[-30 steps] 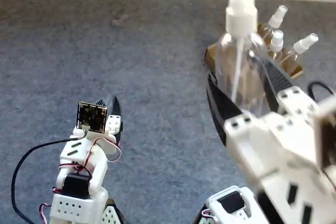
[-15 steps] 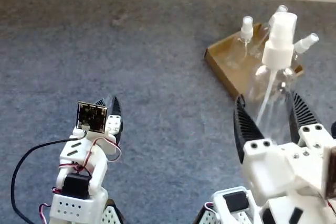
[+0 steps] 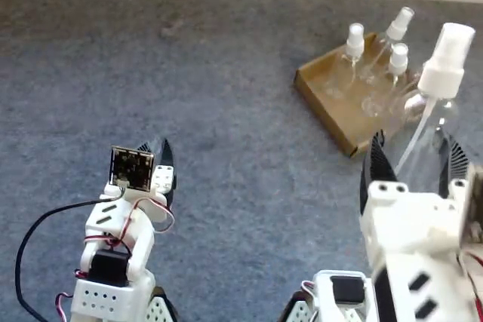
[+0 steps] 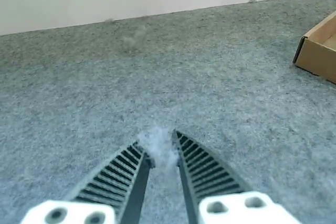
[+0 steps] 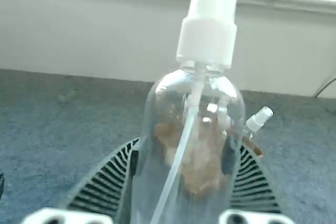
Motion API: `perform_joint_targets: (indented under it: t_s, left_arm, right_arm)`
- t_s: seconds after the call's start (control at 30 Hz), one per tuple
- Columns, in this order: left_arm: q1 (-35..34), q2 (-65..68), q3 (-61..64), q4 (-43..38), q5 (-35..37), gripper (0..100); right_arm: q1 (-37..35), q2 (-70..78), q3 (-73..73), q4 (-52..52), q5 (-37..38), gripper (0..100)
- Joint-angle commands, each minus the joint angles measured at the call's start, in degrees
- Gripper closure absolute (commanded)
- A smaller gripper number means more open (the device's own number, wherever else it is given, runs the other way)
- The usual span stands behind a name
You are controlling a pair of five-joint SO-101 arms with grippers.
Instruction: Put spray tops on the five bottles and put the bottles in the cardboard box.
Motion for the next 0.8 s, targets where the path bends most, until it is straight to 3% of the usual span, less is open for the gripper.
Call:
perform_joint_targets:
  t_s: [0.0,0.33,0.5,0.6,0.77]
  left_arm:
    - [1.0,-0.7,1.1,0.0,-0.6,100]
    - [1.0,-0.7,1.1,-0.1,-0.6,100]
    - [1.0,-0.7,1.1,-0.1,-0.6,100]
    - [1.0,-0.7,1.1,-0.1,-0.6,100]
    - [1.0,-0.7,1.1,-0.1,-0.6,100]
  right_arm:
    - [2.0,0.0,4.2,-1.1,0.6,85.2]
    - [2.4,-0.5,6.6,-0.7,0.4,85.2]
    - [2.4,-10.6,9.0,-1.3,0.4,85.2]
    - [2.1,-17.5,16.0,-3.1,0.4,85.2]
    - [2.4,-25.1,38.3,-16.7,0.4,85.2]
